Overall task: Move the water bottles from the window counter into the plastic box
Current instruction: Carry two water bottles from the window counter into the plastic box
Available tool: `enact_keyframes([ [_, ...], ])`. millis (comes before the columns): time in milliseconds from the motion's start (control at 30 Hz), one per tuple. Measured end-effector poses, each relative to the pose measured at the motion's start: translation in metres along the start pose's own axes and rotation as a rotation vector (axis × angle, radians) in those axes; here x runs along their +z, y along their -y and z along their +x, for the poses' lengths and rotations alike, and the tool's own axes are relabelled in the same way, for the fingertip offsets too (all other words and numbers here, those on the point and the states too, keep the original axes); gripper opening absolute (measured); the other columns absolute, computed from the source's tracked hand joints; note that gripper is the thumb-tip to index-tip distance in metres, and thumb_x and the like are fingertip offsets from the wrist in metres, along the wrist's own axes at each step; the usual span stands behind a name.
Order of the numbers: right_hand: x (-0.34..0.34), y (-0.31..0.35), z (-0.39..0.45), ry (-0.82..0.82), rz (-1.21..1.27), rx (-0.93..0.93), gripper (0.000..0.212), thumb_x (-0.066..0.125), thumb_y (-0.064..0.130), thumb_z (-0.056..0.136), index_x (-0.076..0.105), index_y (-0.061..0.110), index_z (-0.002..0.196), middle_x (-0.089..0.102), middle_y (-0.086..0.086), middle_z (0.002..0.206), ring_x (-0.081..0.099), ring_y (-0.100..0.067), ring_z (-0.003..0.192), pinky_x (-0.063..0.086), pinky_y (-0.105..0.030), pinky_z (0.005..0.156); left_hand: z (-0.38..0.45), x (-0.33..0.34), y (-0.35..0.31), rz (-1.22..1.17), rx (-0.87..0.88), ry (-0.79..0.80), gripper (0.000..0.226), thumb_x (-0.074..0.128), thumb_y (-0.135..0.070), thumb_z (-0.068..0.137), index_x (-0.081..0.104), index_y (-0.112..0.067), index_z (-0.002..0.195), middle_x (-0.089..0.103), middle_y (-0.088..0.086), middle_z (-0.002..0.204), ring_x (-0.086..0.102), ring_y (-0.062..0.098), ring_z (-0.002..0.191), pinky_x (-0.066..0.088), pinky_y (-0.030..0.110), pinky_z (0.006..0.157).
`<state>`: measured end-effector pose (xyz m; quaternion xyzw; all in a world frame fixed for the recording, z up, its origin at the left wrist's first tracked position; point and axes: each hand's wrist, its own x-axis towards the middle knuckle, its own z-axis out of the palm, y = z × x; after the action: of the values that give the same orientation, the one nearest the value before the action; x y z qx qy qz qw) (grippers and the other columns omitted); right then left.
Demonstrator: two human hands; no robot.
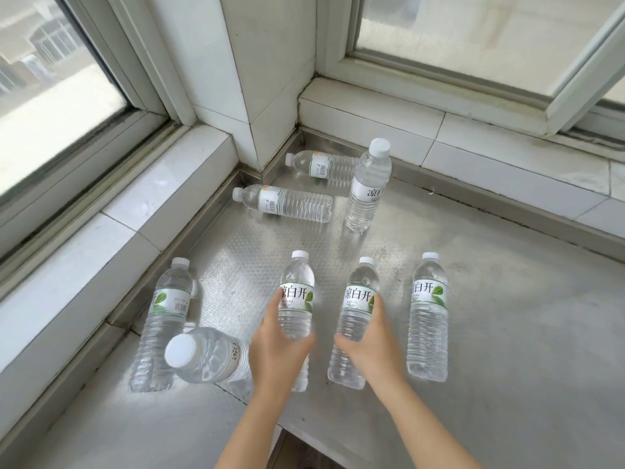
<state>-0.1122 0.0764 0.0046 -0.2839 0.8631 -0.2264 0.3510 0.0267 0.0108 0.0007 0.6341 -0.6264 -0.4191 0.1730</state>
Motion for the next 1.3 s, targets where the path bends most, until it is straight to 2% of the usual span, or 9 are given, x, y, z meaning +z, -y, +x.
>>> enact_keyframes([
  [200, -0.005, -0.002, -0.003, 0.021, 0.085, -0.028, 0.103, 0.077, 0.033, 0.072, 0.008, 0.039, 0.148, 0.04, 0.006, 0.147, 0.049, -0.019, 0.123, 0.044, -0.03, 0.086, -0.005, -0.01, -0.01, -0.082, 0.037, -0.027, 0.091, 0.079, -0.031, 0.065, 0.033, -0.046, 0.143, 0.063, -0.018, 0.101, 0.061, 0.003, 0.087, 0.05, 0.023, 0.067],
  [333, -0.011, 0.0, -0.012, 0.035, 0.108, -0.073, 0.098, 0.077, 0.025, 0.072, 0.015, 0.038, 0.148, 0.048, 0.015, 0.13, 0.048, -0.007, 0.098, 0.041, -0.025, 0.077, -0.012, -0.015, -0.015, -0.105, 0.093, -0.03, 0.091, 0.079, -0.03, 0.065, 0.034, -0.044, 0.143, 0.063, -0.02, 0.106, 0.06, 0.001, 0.09, 0.048, 0.018, 0.067],
  [467, -0.022, -0.001, -0.026, 0.011, 0.128, -0.102, 0.095, 0.076, 0.028, 0.069, 0.02, 0.046, 0.143, 0.046, 0.024, 0.121, 0.05, -0.005, 0.099, 0.045, -0.027, 0.077, -0.023, -0.02, -0.017, -0.107, 0.146, -0.03, 0.09, 0.08, -0.03, 0.067, 0.033, -0.045, 0.142, 0.061, -0.021, 0.107, 0.059, -0.001, 0.087, 0.044, 0.014, 0.063],
  [600, -0.037, -0.005, -0.045, -0.03, 0.199, -0.136, 0.093, 0.078, 0.027, 0.065, 0.026, 0.048, 0.14, 0.054, 0.021, 0.121, 0.053, -0.003, 0.097, 0.047, -0.027, 0.077, -0.043, -0.023, -0.02, -0.149, 0.168, -0.068, 0.089, 0.08, -0.031, 0.066, 0.034, -0.045, 0.141, 0.06, -0.022, 0.112, 0.059, 0.001, 0.095, 0.05, 0.022, 0.072],
  [767, -0.064, -0.009, -0.071, -0.053, 0.257, -0.252, 0.092, 0.079, 0.018, 0.067, 0.03, 0.044, 0.14, 0.053, 0.032, 0.096, 0.054, 0.011, 0.081, 0.044, -0.023, 0.072, -0.078, -0.025, -0.024, -0.198, 0.18, -0.136, 0.09, 0.08, -0.029, 0.065, 0.035, -0.047, 0.141, 0.057, -0.024, 0.123, 0.055, 0.001, 0.108, 0.047, 0.022, 0.08],
  [867, -0.077, -0.014, -0.085, -0.015, 0.303, -0.323, 0.092, 0.079, 0.017, 0.065, 0.031, 0.047, 0.138, 0.057, 0.028, 0.104, 0.058, 0.009, 0.085, 0.047, -0.025, 0.075, -0.106, -0.025, -0.026, -0.206, 0.183, -0.215, 0.092, 0.081, -0.028, 0.065, 0.036, -0.044, 0.143, 0.055, -0.024, 0.127, 0.055, 0.003, 0.112, 0.043, 0.019, 0.081],
  [967, -0.086, -0.025, -0.099, 0.061, 0.371, -0.374, 0.091, 0.079, 0.02, 0.06, 0.032, 0.06, 0.126, 0.061, 0.019, 0.117, 0.065, -0.006, 0.097, 0.054, -0.039, 0.086, -0.143, -0.024, -0.025, -0.235, 0.161, -0.326, 0.092, 0.083, -0.028, 0.064, 0.038, -0.042, 0.143, 0.058, -0.021, 0.13, 0.056, 0.005, 0.114, 0.044, 0.02, 0.085],
  [1133, -0.097, -0.04, -0.131, 0.212, 0.449, -0.47, 0.097, 0.084, 0.019, 0.058, 0.033, 0.049, 0.135, 0.063, 0.006, 0.118, 0.07, -0.014, 0.093, 0.056, -0.044, 0.083, -0.214, -0.028, -0.011, -0.311, 0.083, -0.498, 0.092, 0.084, -0.024, 0.059, 0.041, -0.049, 0.136, 0.068, -0.024, 0.102, 0.066, 0.0, 0.087, 0.058, 0.032, 0.078],
  [1300, -0.092, -0.025, -0.176, 0.401, 0.474, -0.569, 0.093, 0.083, 0.0, 0.064, 0.036, 0.038, 0.135, 0.061, 0.012, 0.111, 0.069, -0.006, 0.082, 0.054, -0.026, 0.07, -0.282, -0.048, 0.008, -0.41, 0.036, -0.667, 0.089, 0.087, -0.015, 0.058, 0.046, -0.052, 0.127, 0.068, -0.032, 0.095, 0.068, -0.005, 0.078, 0.055, 0.016, 0.067],
])
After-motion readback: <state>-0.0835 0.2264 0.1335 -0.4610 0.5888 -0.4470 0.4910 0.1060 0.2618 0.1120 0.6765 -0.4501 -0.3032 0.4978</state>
